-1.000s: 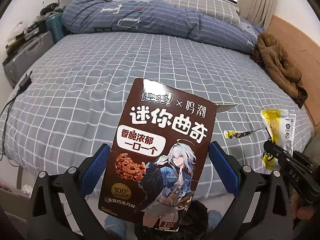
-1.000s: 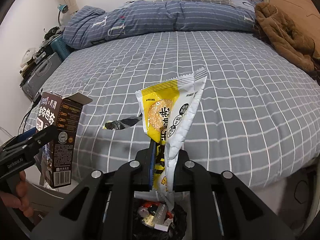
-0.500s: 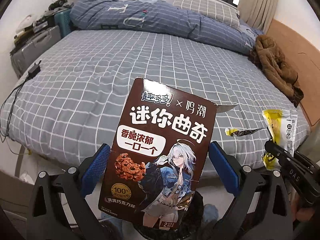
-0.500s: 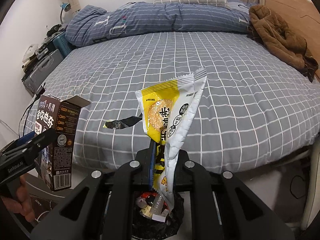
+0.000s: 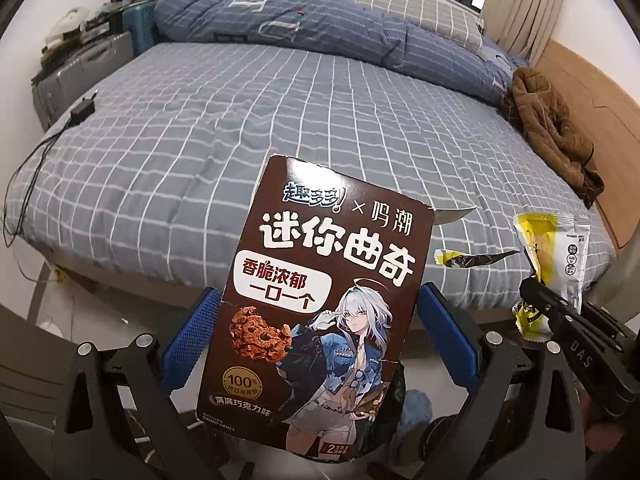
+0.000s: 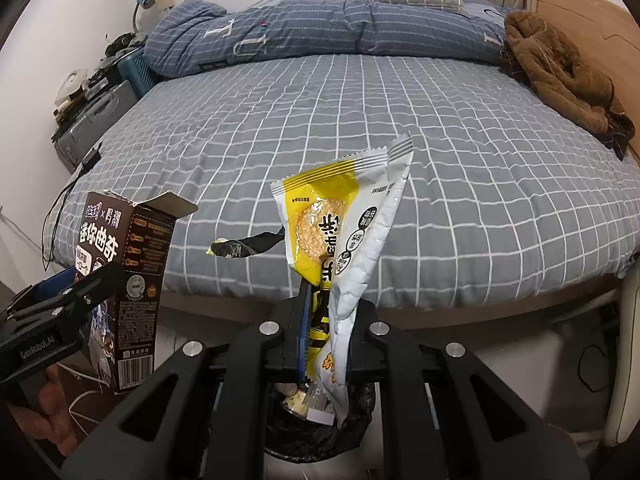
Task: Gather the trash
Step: 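Carry the brown box and yellow wrapper over the black trash bin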
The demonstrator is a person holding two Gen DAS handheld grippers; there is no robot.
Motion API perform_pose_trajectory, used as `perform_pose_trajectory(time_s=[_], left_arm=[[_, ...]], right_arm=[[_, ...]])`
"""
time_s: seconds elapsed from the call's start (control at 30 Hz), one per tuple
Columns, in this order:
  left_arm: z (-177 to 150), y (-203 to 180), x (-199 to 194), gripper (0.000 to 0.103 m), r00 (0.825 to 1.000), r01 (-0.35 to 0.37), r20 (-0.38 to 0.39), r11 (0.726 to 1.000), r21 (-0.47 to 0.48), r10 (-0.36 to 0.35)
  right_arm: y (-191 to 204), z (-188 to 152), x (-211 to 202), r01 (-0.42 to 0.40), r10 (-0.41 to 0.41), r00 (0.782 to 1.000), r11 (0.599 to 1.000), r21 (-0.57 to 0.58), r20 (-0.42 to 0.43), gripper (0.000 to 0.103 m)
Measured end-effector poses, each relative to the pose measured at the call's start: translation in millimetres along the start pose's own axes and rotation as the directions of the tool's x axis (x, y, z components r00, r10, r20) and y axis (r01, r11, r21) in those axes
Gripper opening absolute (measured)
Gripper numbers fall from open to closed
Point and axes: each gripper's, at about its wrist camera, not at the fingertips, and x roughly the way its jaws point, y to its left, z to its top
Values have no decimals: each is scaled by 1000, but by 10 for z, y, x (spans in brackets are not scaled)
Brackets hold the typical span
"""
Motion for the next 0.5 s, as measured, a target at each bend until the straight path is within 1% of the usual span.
perform_pose_trajectory(time_s=[0.3,0.5], left_arm=[[-335,93,-86,96,1000,-16,-23,1000,-15,15],[-526,142,-50,96,999,-31,-43,999,-20,30]], right_arm=[[98,-283,-33,-10,10,1000,1000,-8,-29,11],[165,-489,2,-17,16,998,1000,-20,-57,11]])
